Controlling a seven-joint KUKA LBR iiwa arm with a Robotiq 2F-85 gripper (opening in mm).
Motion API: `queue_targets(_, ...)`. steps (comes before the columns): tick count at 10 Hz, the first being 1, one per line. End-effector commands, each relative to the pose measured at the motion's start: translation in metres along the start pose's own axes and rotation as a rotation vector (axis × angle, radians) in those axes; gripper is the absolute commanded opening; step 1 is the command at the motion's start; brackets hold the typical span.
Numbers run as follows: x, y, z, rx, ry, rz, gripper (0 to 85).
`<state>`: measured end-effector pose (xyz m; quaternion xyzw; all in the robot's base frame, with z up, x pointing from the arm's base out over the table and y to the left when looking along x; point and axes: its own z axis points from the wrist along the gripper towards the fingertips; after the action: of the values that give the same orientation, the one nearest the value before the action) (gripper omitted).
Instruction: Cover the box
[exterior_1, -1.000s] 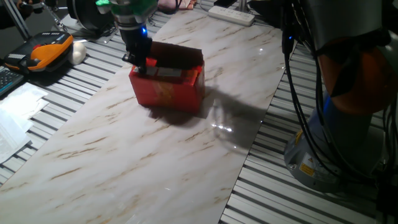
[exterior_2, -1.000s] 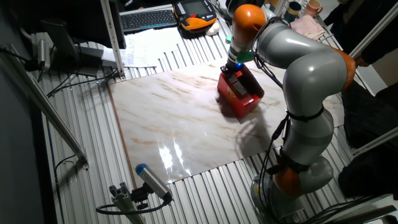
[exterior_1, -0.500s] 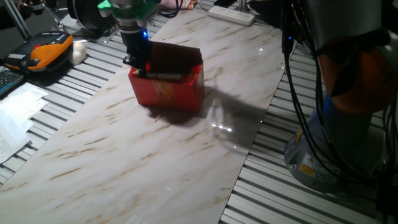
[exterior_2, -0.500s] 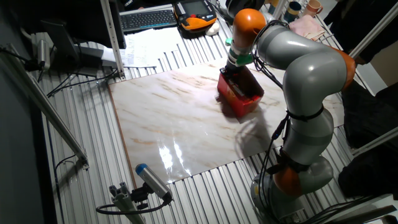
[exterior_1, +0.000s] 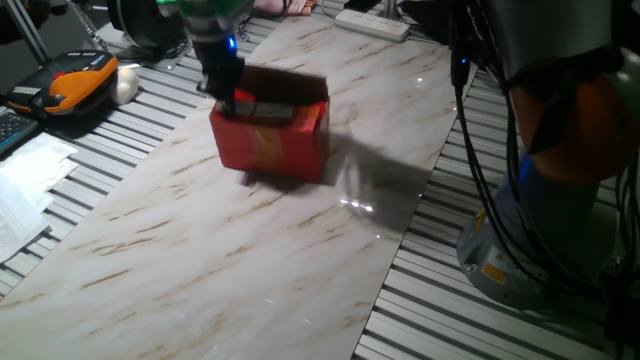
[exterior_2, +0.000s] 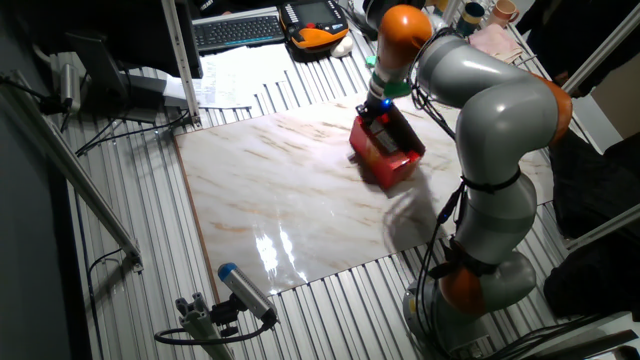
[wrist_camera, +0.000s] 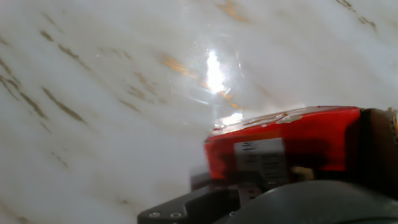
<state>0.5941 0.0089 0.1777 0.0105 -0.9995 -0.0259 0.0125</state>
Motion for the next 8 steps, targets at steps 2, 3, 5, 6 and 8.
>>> queue_targets(2, 0.0, -0.007, -0.033, 0.014, 0.02, -0.01, 0.0)
queue_targets(3, -0.001, -0.014, -0.039, 0.025, 0.027, -0.022, 0.0)
queue_targets(5, -0.003, -0.033, -0.055, 0.033, 0.038, -0.047, 0.0)
queue_targets(6, -0.004, -0.042, -0.062, 0.043, 0.043, -0.06, 0.0)
queue_targets(8, -0.001, -0.058, -0.067, 0.064, 0.045, -0.09, 0.0)
